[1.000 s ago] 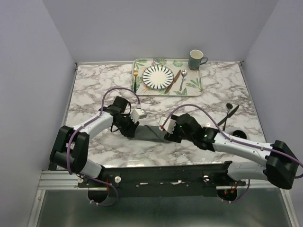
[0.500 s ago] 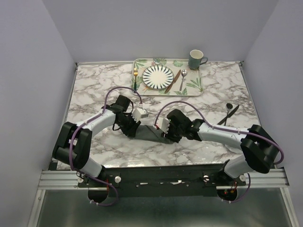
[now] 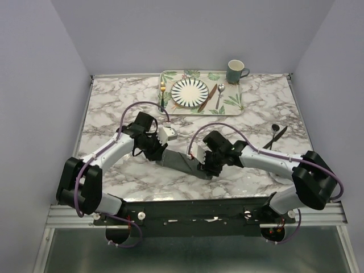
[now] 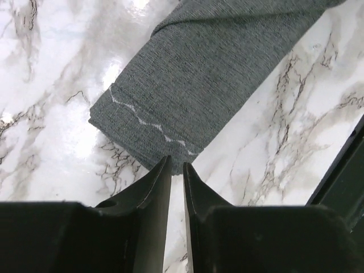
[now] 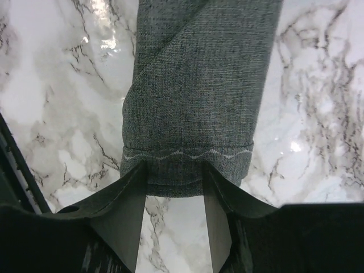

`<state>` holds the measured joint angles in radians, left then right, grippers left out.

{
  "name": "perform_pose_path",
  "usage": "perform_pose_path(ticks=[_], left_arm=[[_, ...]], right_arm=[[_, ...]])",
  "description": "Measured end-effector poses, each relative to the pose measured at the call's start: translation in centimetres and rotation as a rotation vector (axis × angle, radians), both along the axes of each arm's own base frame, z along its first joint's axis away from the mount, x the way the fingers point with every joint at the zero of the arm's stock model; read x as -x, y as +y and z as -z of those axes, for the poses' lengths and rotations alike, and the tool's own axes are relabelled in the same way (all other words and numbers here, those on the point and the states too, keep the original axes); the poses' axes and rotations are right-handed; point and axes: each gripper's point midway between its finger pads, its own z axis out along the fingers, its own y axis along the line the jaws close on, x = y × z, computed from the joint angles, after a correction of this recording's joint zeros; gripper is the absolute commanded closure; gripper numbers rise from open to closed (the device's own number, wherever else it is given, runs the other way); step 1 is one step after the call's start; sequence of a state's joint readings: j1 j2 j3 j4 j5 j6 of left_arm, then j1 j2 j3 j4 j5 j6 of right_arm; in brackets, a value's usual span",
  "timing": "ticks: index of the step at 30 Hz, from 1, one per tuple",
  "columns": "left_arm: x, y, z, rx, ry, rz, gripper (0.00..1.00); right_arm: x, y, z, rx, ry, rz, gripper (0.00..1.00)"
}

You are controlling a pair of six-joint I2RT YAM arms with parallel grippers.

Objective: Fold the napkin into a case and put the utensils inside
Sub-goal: Rotate the smaller rectangle-folded napkin at the center of the board.

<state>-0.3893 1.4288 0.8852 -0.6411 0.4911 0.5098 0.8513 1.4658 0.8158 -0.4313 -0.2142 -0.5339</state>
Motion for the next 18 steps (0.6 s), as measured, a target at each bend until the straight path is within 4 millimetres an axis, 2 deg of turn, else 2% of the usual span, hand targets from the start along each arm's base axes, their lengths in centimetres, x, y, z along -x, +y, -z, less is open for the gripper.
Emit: perform_pose_path(ticks=[3, 6, 8, 9, 11, 13, 15, 18], left_arm=[[0.5, 0.3, -0.6, 0.001, -0.033, 0.032, 0.76], [1.7, 0.2, -0.5, -0.007, -0.04, 0.079, 0.78], [2.9, -0.1, 0.0, -0.015, -0.03, 0.121, 0.79], [3.5, -0.4, 0.3, -0.02, -0.023, 0.145, 0.79], [4.6, -0.7, 0.9, -0.032, -0.005, 0.179, 0.79], [5.2, -0.9, 1.7, -0.048, 0.017, 0.195, 0.8], [5.1, -0.9, 2.7, -0.075, 0.048, 0.179, 0.81], [4.3, -1.0, 4.3, -0.112, 0.09, 0.142, 0.82]], right_arm=[[-1.0, -0.2, -1.8, -0.043, 0.055, 0.053, 0.45], [-4.5, -0.3, -5.2, -0.123, 0.062, 0.154, 0.45], [-6.5, -0.3, -6.8, -0.157, 0.055, 0.201, 0.45], [-6.9, -0.2, -7.0, -0.161, 0.055, 0.206, 0.45], [-7.4, 0.2, -6.5, -0.151, 0.085, 0.207, 0.45], [-7.1, 0.3, -4.8, -0.117, 0.143, 0.205, 0.45], [-6.2, -0.1, -2.6, -0.063, 0.216, 0.208, 0.46], [-5.1, -0.6, -0.7, -0.014, 0.294, 0.211, 0.46]])
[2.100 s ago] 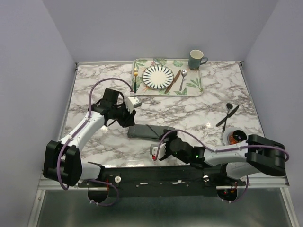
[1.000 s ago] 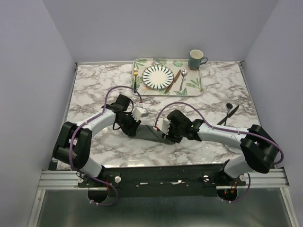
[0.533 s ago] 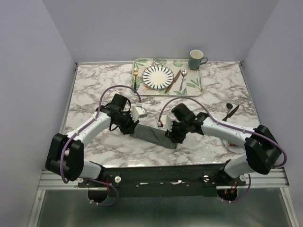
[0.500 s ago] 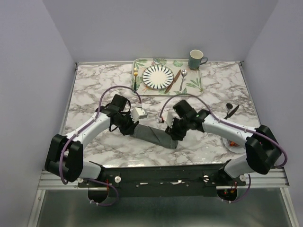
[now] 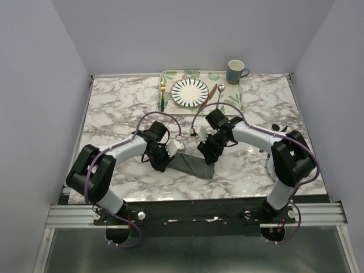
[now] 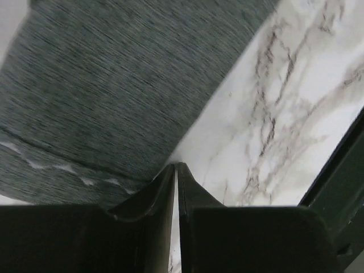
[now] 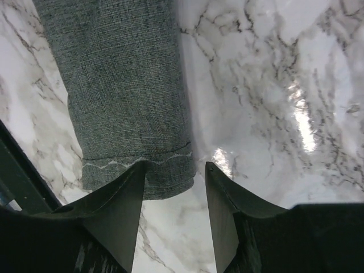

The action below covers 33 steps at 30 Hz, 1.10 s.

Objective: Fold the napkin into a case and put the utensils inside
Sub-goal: Rotate the smaller rectangle-folded napkin at the center of the board.

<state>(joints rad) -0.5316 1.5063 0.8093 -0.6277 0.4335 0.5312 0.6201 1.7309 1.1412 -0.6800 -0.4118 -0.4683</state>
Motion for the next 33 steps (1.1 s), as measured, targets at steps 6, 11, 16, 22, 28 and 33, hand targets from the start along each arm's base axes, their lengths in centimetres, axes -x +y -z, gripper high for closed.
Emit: perform_pose_path(ticks=[6, 11, 16, 22, 28, 33], left_arm=[[-5.8, -2.4, -0.1, 0.008, -0.026, -0.106, 0.82], [-12.2, -3.9, -0.4, 0.051, -0.058, -0.226, 0.79], [-16.2, -5.2, -0.7, 0.083, -0.074, -0.288, 0.69], [-17.1, -5.6, -1.2, 0.149, -0.011, -0.366, 0.67], [-17.2, -4.0, -1.5, 0.174, 0.052, -0.441, 0.69], [-16.7, -3.7, -3.4, 0.202, 0.053, -0.445, 0.75]], right_arm=[[2.6, 0.2, 0.5, -0.029, 0.125, 0.004, 0.44], [3.9, 1.4, 0.6, -0.084, 0.246, 0.057, 0.33], [4.2, 3.1, 0.9, -0.123, 0.351, 0.123, 0.19], [3.2, 5.1, -0.5, -0.194, 0.384, 0.178, 0.19], [2.6, 4.6, -2.6, -0.245, 0.36, 0.214, 0.28], [0.8, 3.4, -3.6, -0.273, 0.304, 0.262, 0.39]])
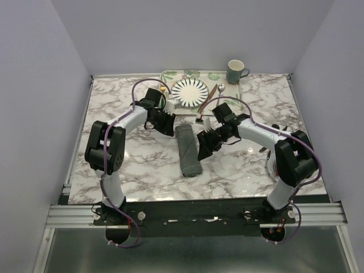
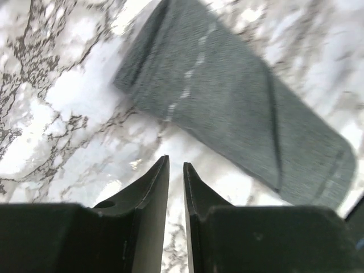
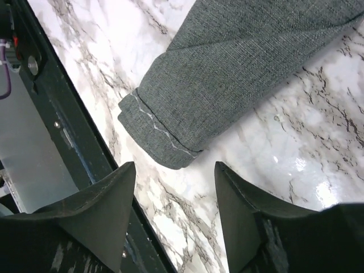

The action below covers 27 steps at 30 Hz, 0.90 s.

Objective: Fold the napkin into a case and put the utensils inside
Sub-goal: Rotate the smaller rectangle-folded napkin at the center of the board.

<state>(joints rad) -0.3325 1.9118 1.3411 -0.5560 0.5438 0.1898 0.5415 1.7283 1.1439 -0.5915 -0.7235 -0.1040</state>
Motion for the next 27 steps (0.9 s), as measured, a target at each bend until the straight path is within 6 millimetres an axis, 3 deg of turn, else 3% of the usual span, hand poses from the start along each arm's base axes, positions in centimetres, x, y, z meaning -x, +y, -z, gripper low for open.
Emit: perform_pose_path(ticks=[4, 8, 14, 21, 25, 27], left_arm=[[0.4, -1.4, -4.0, 0.124, -0.022, -0.009, 0.76], [0.0, -2.6, -5.7, 0.203, -0.031, -0.024, 0.78], [-0.9, -3.3, -2.9, 0.203, 0.048, -0.051, 0.78], [-2.8, -4.2, 1.2, 0.166, 0.113, -0.033, 0.78], [-3.5, -5.0, 1.3, 0.159, 0.1, 0.003, 0.75], [-3.8, -5.3, 1.2, 0.158, 0.083, 0.022, 0.67]], right_arm=[[0.1, -0.3, 0.4, 0.009, 0.008, 0.015, 0.4], [0.0, -0.6, 0.6, 0.023, 0.004, 0.032, 0.4], [-1.9, -2.8, -1.3, 0.035, -0.088, 0.089, 0.37], [-4.4, -8.7, -2.2, 0.12, -0.147, 0.222, 0.32], [-5.0, -11.5, -2.7, 0.166, -0.158, 0.295, 0.3], [-5.2, -13.0, -3.1, 0.191, -0.168, 0.336, 0.29]])
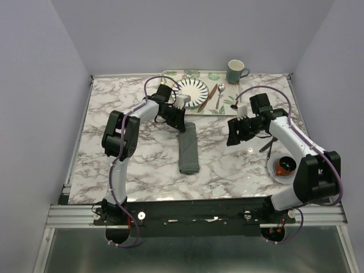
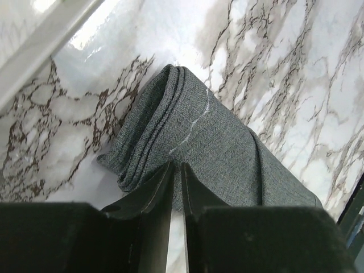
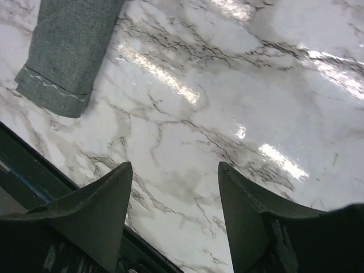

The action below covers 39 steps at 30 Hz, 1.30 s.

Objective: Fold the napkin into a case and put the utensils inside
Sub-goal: Rotate the smaller rectangle-folded napkin at the center of the board, then pick up the spoon from the corner of the board.

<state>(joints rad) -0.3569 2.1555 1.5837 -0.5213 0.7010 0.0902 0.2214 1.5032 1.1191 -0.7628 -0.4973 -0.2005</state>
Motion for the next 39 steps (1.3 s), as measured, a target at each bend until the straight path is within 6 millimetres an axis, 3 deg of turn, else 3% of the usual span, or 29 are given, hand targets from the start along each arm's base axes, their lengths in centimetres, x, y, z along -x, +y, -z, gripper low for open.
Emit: perform_pose_path(ticks=[6, 9, 11, 17, 20, 22, 27, 31, 39], left_arm=[[-0.4, -0.7, -0.7, 0.0, -0.039, 0.037, 0.44], [0.4, -0.2, -1.9, -0.002, -0.079, 0.037, 0.42], [1.2, 0.3, -3.6, 0.002, -0.122, 0.033, 0.42], [1.6, 1.4, -13.7, 0.066, -0.388, -0.002, 0.42], [1.9, 2.1, -15.7, 0.073, -0.455, -0.021, 0.42], [2.2, 2.7, -15.3, 0.059, -0.457, -0.032, 0.42], [3.0, 4.1, -12.4, -0.001, -0.396, -0.058, 0.42], [3.5, 4.9, -11.1, -0.035, -0.366, -0.075, 0.42], [3.8, 5.3, -10.9, -0.051, -0.357, -0.08, 0.42]], right_arm=[[-0.7, -4.8, -0.5, 0.095, -0.01, 0.149, 0.28], [-1.6, -8.8, -0.9, 0.161, -0.004, 0.283, 0.28], [-2.3, -11.7, -1.5, 0.196, -0.009, 0.381, 0.29], [-4.4, -19.1, -2.0, 0.258, 0.023, 0.619, 0.35], [-4.9, -22.2, -0.2, 0.279, 0.095, 0.702, 0.38], [-5.1, -23.8, 1.4, 0.29, 0.149, 0.738, 0.41], [-5.7, -25.2, 3.6, 0.297, 0.216, 0.761, 0.47], [-6.7, -25.5, 3.7, 0.292, 0.211, 0.769, 0.55], [-8.8, -25.9, 4.5, 0.27, 0.202, 0.781, 0.57]])
